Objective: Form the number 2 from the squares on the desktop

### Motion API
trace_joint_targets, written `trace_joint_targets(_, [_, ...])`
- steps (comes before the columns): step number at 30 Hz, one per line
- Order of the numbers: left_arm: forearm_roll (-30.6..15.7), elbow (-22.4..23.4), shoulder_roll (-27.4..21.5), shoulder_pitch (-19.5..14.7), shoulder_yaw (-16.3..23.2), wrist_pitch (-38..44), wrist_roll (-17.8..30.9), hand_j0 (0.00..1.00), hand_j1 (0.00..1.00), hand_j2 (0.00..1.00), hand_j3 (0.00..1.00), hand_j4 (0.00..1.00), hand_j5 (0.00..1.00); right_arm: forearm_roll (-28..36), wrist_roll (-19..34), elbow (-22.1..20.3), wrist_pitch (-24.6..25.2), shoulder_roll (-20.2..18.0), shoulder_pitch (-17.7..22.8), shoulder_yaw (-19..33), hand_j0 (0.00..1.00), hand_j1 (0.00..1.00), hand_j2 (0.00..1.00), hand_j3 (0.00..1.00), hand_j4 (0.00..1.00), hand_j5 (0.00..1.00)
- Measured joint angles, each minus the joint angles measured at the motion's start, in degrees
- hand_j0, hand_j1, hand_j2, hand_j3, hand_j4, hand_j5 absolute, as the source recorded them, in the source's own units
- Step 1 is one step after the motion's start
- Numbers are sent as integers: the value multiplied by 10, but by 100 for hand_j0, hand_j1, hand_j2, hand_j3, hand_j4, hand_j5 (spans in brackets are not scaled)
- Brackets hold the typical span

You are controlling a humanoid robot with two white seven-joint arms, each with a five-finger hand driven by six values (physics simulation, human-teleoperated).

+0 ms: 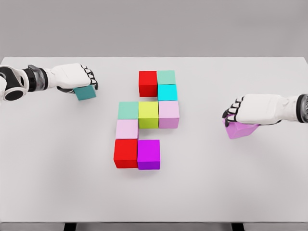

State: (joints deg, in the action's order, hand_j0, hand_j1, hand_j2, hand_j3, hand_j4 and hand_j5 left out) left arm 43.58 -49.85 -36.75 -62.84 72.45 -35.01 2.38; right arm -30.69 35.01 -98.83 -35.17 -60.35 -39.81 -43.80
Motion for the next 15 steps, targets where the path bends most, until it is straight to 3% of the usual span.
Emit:
trace_joint_targets(8, [-1, 2, 0, -7, -4, 0, 0, 68, 68, 68, 68, 68, 68, 35, 0, -22, 0, 3, 13, -11, 64, 64, 64, 64, 64, 64])
trace_joint_targets(15, [-1, 21, 16, -17, -6, 0, 0, 68, 68, 68, 68, 68, 68, 49, 0, -23, 0, 37, 30, -13, 64, 64, 64, 64, 64, 64])
